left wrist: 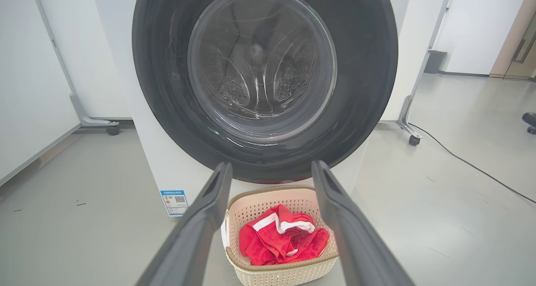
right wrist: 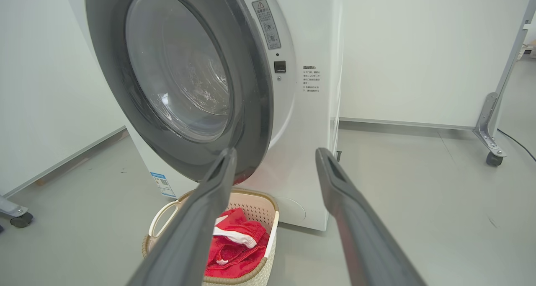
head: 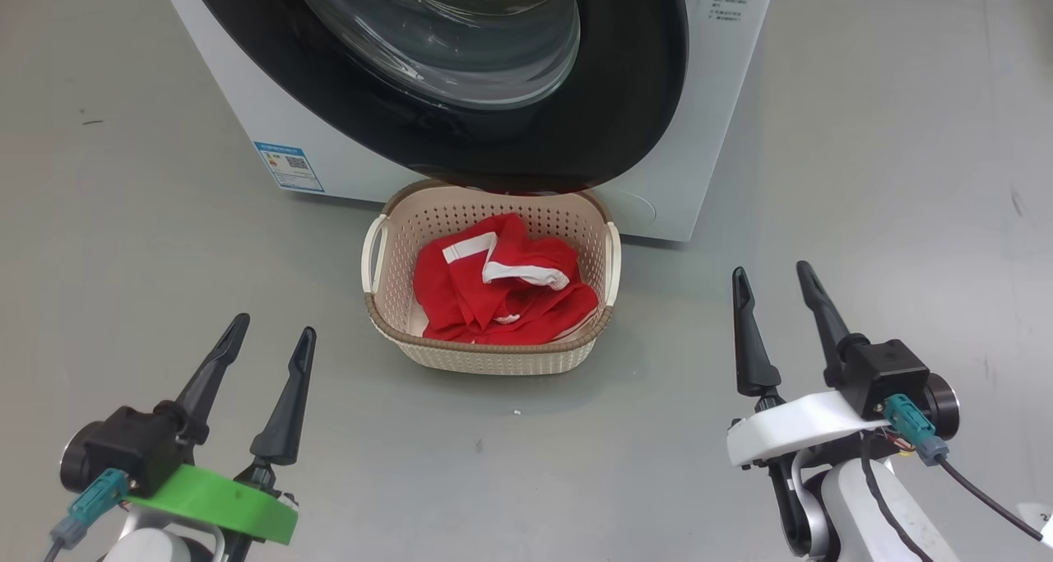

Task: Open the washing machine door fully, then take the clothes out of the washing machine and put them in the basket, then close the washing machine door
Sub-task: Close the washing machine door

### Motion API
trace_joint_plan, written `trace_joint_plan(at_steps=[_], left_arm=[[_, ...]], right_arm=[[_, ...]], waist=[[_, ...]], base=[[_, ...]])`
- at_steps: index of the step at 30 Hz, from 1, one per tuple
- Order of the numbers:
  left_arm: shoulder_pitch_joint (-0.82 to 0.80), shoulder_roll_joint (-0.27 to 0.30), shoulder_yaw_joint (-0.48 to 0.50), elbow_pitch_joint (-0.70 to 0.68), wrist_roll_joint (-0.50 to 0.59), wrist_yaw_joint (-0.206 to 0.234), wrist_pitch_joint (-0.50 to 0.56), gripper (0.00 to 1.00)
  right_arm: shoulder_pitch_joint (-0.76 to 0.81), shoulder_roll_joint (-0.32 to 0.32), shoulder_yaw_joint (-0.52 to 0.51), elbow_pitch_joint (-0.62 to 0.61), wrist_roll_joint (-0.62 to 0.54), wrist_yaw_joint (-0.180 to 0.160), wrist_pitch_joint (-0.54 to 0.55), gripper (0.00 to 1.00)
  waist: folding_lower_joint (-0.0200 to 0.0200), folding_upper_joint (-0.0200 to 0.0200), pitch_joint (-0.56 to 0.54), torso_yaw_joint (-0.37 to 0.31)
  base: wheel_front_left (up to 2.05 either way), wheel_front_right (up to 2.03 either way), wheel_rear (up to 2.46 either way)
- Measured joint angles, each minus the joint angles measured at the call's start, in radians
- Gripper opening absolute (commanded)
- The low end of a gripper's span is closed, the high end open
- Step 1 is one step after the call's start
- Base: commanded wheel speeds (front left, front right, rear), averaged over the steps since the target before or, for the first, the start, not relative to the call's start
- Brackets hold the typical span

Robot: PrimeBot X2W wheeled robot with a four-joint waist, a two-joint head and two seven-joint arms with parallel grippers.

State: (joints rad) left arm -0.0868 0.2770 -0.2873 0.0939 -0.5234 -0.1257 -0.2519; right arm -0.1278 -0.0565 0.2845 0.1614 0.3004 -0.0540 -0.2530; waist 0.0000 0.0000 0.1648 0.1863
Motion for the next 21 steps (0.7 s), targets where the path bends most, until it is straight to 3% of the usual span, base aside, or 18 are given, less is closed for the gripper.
trace_joint_plan(at_steps=[1,2,9,21], left_arm=[[0.0,0.0,0.0,-0.003,0.0,0.0,0.0,1.0],[0.0,0.0,0.0,-0.006,0.0,0.0,0.0,1.0],[-0.021,-0.006,-0.016,-0.021,0.0,0.0,0.0,1.0],[-0.084,-0.022,-0.048,-0.05,-0.013,0.0,0.0,1.0]], right_arm=[[0.0,0.0,0.005,0.0,0.0,0.0,0.0,0.37],[0.0,0.0,0.01,-0.001,-0.001,0.0,0.0,0.0],[-0.051,-0.001,0.049,-0.003,-0.052,0.028,0.0,0.0],[-0.271,-0.032,0.089,0.043,-0.11,0.079,0.031,0.0]], waist=[[0.0,0.0,0.002,0.001],[0.0,0.0,0.005,0.001],[0.0,0.0,0.041,0.019],[0.0,0.0,0.135,0.077]], base=[[0.0,0.0,0.0],[0.0,0.0,0.0],[0.0,0.0,0.0],[0.0,0.0,0.0]])
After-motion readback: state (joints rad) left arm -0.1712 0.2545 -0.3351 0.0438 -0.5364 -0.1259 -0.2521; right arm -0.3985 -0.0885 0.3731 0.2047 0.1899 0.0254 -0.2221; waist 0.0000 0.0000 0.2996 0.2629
